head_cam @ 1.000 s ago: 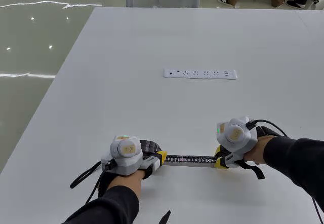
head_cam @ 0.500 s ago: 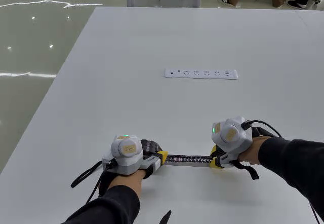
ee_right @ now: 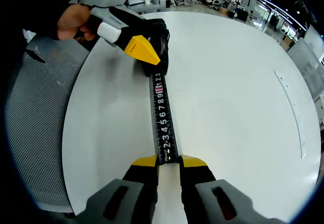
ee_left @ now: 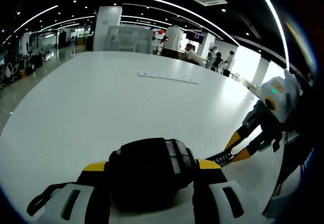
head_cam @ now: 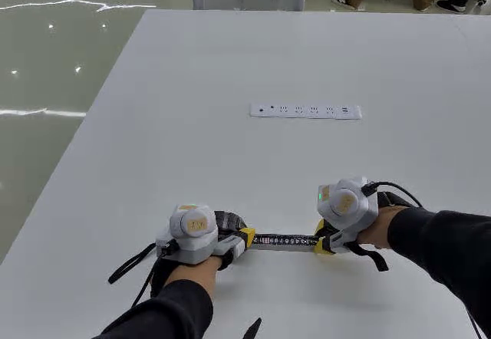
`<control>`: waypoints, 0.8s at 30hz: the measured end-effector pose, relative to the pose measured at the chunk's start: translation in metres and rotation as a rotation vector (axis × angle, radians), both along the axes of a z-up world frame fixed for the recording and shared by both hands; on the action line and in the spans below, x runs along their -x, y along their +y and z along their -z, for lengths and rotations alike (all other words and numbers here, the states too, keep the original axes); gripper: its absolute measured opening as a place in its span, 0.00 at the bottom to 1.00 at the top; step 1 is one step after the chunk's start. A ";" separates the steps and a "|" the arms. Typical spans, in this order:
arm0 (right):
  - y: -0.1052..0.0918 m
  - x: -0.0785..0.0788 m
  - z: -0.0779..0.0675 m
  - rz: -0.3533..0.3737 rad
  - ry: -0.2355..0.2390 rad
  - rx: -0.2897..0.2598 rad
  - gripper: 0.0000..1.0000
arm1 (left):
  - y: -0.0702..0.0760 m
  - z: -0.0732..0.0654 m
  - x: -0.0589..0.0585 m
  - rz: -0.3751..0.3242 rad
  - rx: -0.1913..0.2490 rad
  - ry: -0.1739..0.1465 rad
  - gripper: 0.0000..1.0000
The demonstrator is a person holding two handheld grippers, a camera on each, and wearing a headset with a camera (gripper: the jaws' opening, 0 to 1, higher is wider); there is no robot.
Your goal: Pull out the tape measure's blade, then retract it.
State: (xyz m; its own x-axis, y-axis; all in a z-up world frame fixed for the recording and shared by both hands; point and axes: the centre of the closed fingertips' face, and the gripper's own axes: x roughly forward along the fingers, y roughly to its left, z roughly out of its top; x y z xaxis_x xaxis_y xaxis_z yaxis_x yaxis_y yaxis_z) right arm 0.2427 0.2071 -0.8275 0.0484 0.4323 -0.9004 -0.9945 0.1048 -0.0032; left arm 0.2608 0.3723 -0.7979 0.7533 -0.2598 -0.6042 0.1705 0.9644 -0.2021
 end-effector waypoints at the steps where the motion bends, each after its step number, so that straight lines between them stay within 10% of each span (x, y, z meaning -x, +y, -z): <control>1: 0.001 0.000 0.000 0.000 0.000 -0.001 0.12 | 0.000 0.000 0.000 0.000 0.000 0.000 0.62; 24: 0.021 0.002 -0.001 0.002 0.002 -0.031 0.12 | 0.001 0.000 0.000 0.007 0.010 0.007 0.61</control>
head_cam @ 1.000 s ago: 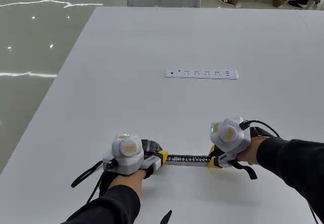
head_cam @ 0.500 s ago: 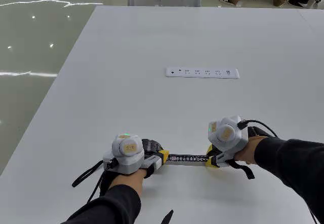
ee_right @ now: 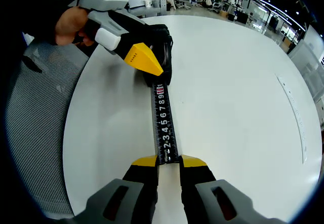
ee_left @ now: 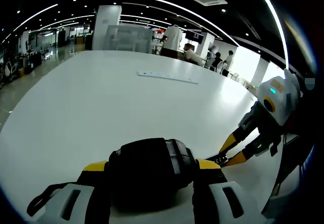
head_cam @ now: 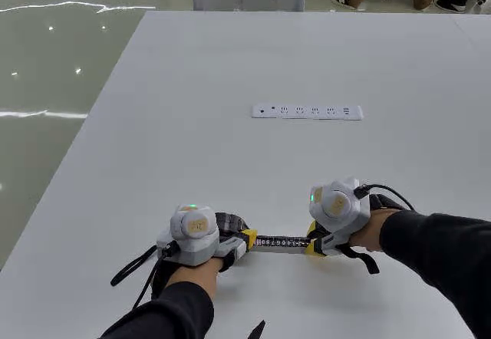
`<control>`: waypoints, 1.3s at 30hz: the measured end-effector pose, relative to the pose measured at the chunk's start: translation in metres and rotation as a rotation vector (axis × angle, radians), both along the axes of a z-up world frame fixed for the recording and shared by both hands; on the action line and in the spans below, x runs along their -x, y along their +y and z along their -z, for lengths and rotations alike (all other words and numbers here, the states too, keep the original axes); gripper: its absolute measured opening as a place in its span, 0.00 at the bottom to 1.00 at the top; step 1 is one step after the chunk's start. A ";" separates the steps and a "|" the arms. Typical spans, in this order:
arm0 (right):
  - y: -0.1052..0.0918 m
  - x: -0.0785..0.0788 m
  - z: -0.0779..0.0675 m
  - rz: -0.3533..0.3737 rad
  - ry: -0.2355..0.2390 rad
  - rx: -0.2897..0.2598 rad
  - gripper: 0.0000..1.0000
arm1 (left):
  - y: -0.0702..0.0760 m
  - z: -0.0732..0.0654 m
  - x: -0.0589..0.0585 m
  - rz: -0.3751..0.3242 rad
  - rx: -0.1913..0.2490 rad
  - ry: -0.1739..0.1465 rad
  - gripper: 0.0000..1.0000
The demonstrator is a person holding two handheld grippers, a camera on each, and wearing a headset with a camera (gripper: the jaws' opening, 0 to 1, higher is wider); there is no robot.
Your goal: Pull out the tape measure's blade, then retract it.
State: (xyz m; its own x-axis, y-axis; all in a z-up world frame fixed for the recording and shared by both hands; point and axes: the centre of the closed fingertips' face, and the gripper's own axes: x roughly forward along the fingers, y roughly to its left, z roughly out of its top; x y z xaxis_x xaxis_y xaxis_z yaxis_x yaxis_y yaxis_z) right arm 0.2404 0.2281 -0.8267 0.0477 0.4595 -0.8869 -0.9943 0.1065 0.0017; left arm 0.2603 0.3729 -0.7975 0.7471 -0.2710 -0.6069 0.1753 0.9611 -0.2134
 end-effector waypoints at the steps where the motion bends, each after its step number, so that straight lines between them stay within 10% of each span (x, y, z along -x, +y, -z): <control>1: 0.001 0.000 0.000 0.001 0.000 -0.001 0.12 | 0.000 0.000 0.000 -0.001 0.001 0.000 0.61; 39: 0.045 -0.001 -0.001 0.010 -0.003 -0.078 0.12 | 0.000 0.000 -0.001 -0.009 0.017 0.006 0.61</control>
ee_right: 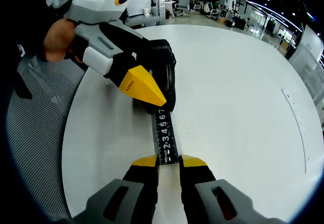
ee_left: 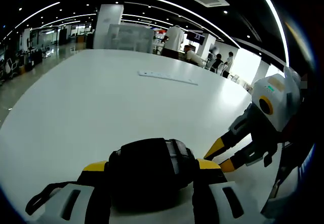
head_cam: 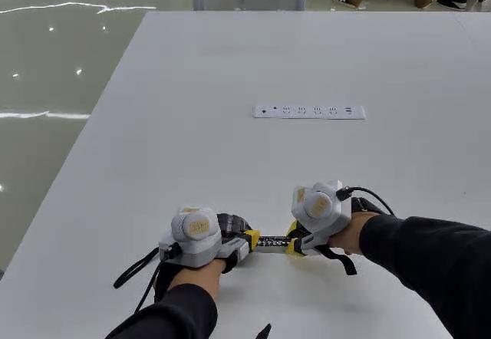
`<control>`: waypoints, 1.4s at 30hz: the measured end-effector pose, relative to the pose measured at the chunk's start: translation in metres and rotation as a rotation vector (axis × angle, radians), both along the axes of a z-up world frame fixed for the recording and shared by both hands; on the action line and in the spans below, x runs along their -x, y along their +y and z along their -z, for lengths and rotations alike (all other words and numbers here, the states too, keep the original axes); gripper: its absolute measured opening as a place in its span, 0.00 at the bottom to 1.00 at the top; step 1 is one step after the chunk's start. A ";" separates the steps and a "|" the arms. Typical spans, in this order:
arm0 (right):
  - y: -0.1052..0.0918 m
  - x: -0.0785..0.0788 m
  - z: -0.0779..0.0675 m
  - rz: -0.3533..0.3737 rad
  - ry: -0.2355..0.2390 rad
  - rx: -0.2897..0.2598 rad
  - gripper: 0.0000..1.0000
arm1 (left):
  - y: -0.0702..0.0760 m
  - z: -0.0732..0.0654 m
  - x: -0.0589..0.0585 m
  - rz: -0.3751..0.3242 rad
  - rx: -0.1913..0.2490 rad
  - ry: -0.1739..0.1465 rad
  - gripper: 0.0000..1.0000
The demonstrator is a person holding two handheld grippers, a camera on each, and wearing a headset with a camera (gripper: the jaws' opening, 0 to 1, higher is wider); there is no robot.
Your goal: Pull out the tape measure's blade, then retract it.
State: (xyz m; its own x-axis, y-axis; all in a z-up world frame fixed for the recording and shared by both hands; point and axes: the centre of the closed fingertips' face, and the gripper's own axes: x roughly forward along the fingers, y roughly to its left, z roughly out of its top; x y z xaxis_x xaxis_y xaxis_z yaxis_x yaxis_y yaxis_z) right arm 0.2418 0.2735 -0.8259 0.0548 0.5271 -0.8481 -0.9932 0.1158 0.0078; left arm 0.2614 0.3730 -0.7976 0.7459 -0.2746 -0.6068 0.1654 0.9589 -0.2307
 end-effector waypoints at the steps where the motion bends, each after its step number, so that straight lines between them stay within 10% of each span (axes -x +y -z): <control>1: 0.002 0.000 0.000 -0.001 -0.001 -0.002 0.12 | 0.000 0.000 0.000 -0.002 0.003 0.001 0.61; 42: 0.059 0.001 0.000 -0.058 -0.008 -0.062 0.11 | 0.001 -0.001 0.000 0.001 0.022 0.002 0.61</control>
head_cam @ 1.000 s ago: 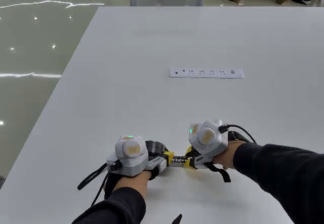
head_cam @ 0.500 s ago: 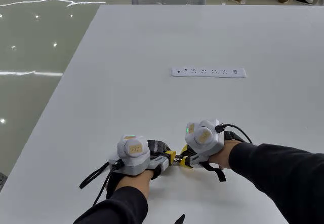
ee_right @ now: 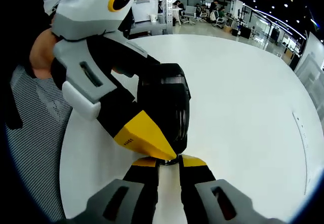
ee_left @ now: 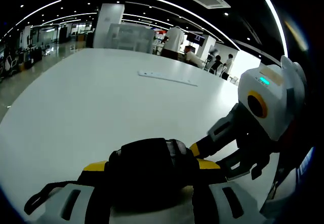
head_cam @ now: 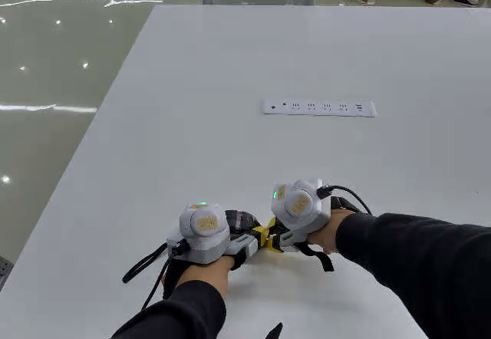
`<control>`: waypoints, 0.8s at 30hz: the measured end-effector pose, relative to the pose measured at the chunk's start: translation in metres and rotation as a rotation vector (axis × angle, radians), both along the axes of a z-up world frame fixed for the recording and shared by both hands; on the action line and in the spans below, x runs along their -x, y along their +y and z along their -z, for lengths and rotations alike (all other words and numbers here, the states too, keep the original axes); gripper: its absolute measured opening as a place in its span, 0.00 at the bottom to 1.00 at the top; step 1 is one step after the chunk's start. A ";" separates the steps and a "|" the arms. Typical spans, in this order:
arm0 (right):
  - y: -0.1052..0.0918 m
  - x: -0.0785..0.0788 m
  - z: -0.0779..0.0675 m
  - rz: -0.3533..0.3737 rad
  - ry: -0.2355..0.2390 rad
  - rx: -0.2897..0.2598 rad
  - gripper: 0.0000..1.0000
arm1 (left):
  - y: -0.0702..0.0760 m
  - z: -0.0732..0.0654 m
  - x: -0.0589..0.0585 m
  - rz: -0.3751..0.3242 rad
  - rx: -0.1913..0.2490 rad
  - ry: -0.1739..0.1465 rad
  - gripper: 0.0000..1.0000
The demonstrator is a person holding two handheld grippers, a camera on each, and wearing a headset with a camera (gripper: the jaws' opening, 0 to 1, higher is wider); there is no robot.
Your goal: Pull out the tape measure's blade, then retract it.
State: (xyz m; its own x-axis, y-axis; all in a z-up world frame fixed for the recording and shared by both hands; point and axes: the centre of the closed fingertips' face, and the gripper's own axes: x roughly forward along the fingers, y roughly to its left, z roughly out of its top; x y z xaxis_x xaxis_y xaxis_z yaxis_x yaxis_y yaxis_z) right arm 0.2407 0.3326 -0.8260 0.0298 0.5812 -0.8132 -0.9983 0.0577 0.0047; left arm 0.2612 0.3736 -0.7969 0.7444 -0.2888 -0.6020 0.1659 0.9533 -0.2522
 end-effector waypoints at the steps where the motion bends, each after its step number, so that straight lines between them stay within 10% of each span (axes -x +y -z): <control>1: -0.001 -0.001 0.000 0.003 0.006 -0.002 0.11 | 0.000 0.000 0.000 0.000 0.000 0.000 0.61; 24: -0.002 0.000 0.001 0.009 0.018 0.008 0.12 | 0.000 0.000 0.000 0.001 0.001 -0.003 0.61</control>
State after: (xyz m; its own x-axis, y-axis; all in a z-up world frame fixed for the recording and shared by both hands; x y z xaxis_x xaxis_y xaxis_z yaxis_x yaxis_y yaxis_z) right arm 0.2408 0.3310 -0.8274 0.0202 0.5742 -0.8185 -0.9975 0.0669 0.0222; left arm 0.2607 0.3732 -0.7968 0.7461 -0.2899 -0.5995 0.1676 0.9530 -0.2523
